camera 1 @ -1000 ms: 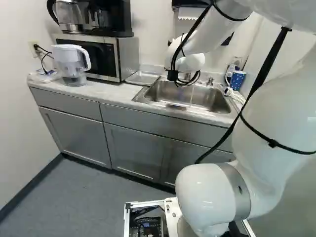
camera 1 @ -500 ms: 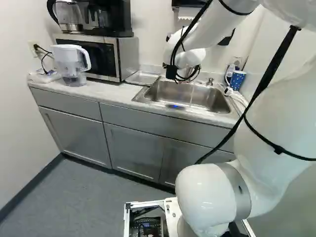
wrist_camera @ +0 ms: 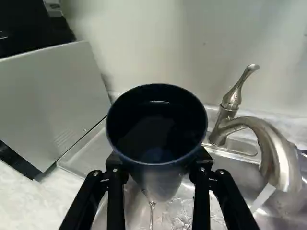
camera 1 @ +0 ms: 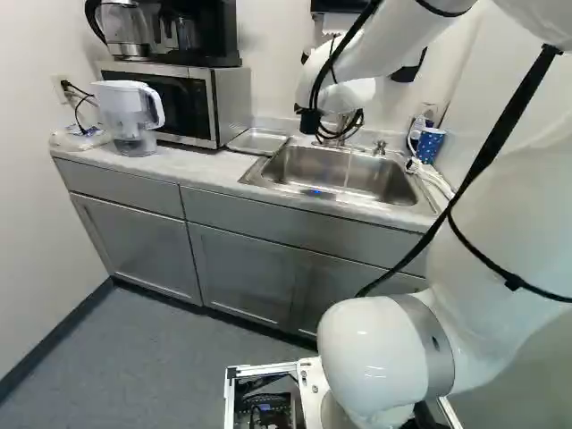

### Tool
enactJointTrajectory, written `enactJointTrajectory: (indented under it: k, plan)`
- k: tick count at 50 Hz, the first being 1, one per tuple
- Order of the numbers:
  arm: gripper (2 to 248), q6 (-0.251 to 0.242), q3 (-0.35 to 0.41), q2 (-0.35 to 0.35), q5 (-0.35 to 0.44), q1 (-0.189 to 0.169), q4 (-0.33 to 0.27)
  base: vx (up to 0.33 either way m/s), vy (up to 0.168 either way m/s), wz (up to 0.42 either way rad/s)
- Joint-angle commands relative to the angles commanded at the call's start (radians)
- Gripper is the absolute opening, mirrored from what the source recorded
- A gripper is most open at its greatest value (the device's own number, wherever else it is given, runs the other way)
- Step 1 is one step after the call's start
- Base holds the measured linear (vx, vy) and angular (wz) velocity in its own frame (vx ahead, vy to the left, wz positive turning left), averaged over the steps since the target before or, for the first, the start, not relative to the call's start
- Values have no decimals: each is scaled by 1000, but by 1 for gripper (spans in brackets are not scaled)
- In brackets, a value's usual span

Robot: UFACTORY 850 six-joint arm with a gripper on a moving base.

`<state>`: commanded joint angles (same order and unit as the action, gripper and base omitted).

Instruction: Rinse the cup and place it in the tray

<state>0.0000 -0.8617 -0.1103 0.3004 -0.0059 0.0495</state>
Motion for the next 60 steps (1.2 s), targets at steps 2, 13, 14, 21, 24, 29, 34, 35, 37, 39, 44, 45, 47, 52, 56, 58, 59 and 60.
enactJointTrajectory:
  k: [2,13,14,21,24,29,34,35,37,39,44,45,47,52,56,58,59,60]
  plan:
    - [126,0,-2,-2,0,0,0,0,0,0]
    - [126,0,-5,-6,0,0,0,0,0,0]
    - [126,0,-5,-6,0,0,0,0,0,0]
    - [126,6,-5,-6,0,0,0,0,0,0]
    - [126,24,-5,-6,0,0,0,0,0,0]
    - [126,68,-5,-6,0,0,0,0,0,0]
    - [126,117,-5,-6,0,0,0,0,0,0]
    - [126,128,-5,-6,0,0,0,0,0,0]
    - [126,148,-5,-6,0,0,0,0,0,0]
    - [126,169,-5,-6,0,0,0,0,0,0]
    - [126,221,-5,-6,0,0,0,0,0,0]
    - [126,232,-5,-6,0,0,0,0,0,0]
    - [126,252,-5,-6,0,0,0,0,0,0]
    - [126,305,-5,-6,0,0,0,0,0,0]
    - [126,347,-5,-6,0,0,0,0,0,0]
    - [126,368,-5,-6,0,0,0,0,0,0]
    - [126,378,-5,-6,0,0,0,0,0,0]
    - [126,389,-5,-6,0,0,0,0,0,0]
